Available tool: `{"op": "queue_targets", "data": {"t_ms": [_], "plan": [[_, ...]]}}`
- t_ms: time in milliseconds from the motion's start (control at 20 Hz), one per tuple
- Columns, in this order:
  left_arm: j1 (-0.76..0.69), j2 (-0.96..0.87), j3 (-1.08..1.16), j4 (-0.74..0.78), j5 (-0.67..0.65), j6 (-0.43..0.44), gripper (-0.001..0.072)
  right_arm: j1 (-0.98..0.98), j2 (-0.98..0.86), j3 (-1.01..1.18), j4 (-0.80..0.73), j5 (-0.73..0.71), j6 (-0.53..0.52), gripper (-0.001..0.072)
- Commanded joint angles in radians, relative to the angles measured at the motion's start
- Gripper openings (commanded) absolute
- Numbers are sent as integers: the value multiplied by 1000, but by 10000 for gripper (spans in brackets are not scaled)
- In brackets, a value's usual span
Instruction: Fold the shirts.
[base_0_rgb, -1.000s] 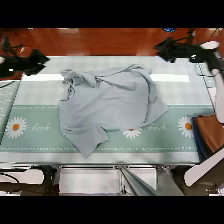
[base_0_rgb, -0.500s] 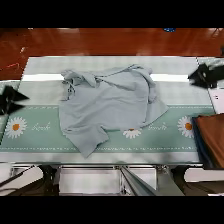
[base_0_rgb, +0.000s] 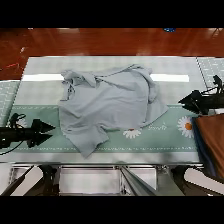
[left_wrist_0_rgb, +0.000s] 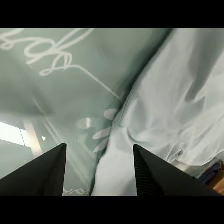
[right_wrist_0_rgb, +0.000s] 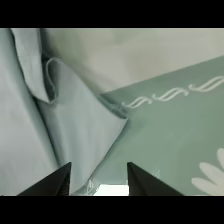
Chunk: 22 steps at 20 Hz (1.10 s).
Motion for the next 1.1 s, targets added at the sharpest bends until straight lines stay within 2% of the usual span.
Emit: {"op": "queue_targets", "data": {"t_ms": [0, 300, 400, 450, 500, 550, 800, 1050], "plan": [[-74, 3, -51, -33, 84, 8, 510, -3, 17, -29, 16, 0, -32, 404], [-307, -63, -50, -168, 270, 8, 508, -3, 17, -29, 16, -2, -31, 404], [-370, -105, -48, -212, 299, 33, 498, -4, 17, -29, 16, -11, -31, 404], [-398, -129, -40, -211, 299, 40, 337, -8, 17, -29, 14, -37, -31, 404], [-415, -145, -33, -212, 298, 53, 128, -16, 16, -29, 15, -66, -23, 404], [-425, -156, -27, -212, 299, 53, 30, -20, 14, -29, 11, -89, -13, 404], [-423, -156, 8, -211, 290, 53, 20, 17, -75, -54, -53, 8, 19, 404], [-423, -156, 14, -212, 277, 53, 20, 110, -164, -59, 18, -58, 19, 404]]}}
